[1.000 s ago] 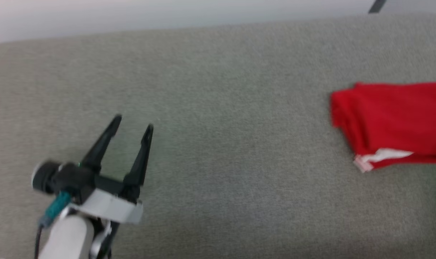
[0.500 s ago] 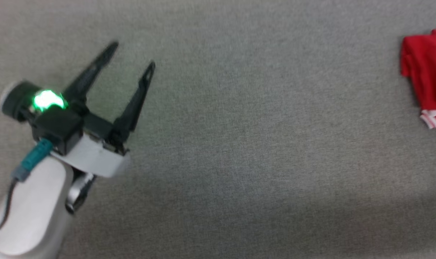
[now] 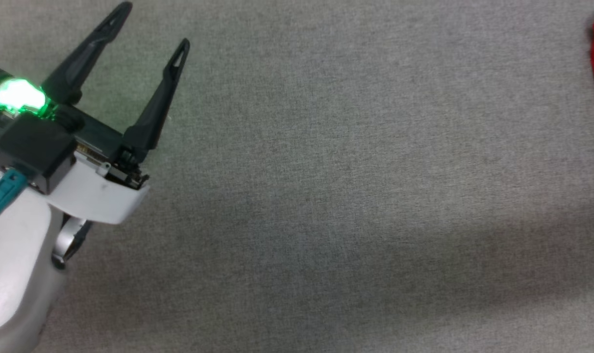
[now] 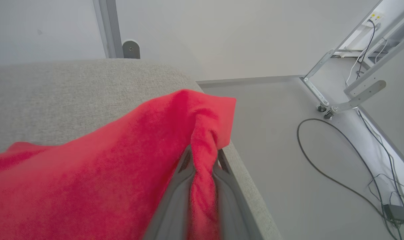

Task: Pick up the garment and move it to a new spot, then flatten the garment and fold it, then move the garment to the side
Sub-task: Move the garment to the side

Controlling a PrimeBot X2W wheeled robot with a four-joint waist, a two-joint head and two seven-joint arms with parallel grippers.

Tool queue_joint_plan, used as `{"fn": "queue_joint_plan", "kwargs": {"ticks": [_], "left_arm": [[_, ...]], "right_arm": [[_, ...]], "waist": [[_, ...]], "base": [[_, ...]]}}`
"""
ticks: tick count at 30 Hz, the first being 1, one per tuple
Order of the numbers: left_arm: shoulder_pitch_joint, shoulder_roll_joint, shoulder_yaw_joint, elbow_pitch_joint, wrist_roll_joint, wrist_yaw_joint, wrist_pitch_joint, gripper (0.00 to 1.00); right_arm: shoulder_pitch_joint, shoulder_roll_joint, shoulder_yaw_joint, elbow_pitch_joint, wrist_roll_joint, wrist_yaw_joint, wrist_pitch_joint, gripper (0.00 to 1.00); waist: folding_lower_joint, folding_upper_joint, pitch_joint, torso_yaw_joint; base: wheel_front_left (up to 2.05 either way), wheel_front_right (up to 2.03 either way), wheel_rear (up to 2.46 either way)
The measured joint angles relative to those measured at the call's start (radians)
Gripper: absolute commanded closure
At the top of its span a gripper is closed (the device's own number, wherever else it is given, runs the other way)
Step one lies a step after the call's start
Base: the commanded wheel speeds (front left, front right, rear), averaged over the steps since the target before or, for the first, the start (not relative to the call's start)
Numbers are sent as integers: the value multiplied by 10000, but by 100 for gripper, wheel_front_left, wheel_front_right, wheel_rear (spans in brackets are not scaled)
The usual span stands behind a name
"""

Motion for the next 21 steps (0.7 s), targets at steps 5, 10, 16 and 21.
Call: {"fn": "queue_joint_plan", "kwargs": {"ticks": [5,10,16,21], "left_arm": [[7,169,36,-56,-33,0,0,0],[72,226,127,-104,-33,2,0,0],[106,293,176,-146,-35,12,0,0],[126,303,238,-203,-46,56,0,0]], "right_arm": [[-578,-142,-109,1112,-725,2,-593,100],[-920,12,-84,1795,-947,0,-773,100],[-1171,128,71,2211,-903,0,-1022,100],[-1341,71,328,2451,-913,0,-1160,21]], "waist": [[0,0,212,33],[0,0,308,-27],[0,0,421,-29],[-1,0,463,54]], "base": [[0,0,0],[0,0,0],[0,0,0],[0,0,0]]}}
